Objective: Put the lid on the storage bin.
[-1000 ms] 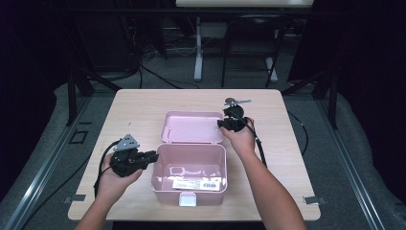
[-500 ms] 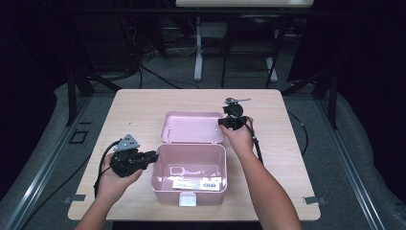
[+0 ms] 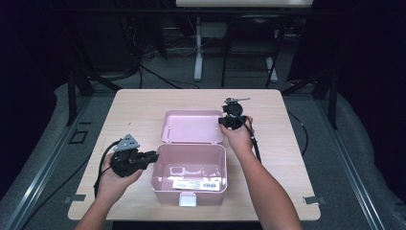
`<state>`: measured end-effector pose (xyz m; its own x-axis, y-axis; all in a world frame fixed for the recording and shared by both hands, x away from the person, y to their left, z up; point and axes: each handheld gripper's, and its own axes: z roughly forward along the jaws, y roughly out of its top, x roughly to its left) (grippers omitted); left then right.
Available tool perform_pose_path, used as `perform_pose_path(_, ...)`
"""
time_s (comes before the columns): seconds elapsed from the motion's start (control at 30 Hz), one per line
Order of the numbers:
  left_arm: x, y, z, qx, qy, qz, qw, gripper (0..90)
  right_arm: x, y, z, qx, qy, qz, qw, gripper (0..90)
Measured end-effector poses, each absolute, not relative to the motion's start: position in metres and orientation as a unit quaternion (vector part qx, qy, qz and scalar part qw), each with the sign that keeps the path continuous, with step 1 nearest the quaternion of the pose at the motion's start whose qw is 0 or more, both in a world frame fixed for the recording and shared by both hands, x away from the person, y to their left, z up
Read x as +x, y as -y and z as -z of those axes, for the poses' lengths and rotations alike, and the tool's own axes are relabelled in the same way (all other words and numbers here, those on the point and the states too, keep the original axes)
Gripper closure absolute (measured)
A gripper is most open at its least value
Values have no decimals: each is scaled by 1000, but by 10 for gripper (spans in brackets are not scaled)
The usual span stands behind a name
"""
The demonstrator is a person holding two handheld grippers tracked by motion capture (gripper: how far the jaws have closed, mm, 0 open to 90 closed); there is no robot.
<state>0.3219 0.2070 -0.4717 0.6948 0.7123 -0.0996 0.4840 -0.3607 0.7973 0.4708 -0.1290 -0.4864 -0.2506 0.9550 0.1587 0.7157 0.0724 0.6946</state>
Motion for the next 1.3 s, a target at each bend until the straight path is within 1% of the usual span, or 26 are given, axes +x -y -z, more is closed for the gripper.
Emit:
perform_pose_path(0.17,322,-207,471,815,-367,-132,428,789,469,126,482,580,-716,-339,190,790)
perform_pose_path(0.53,322,-206,471,815,-367,-135,428,789,464,128,473,574,-713,-351,198,804)
perform_pose_path(0.7,321,-206,471,815,-366,-136,428,790,461,127,469,564,-717,-347,216,807)
perform_pose_path(1.3,321,-205,471,815,-368,-137,426,790,445,131,446,551,-705,-382,230,832)
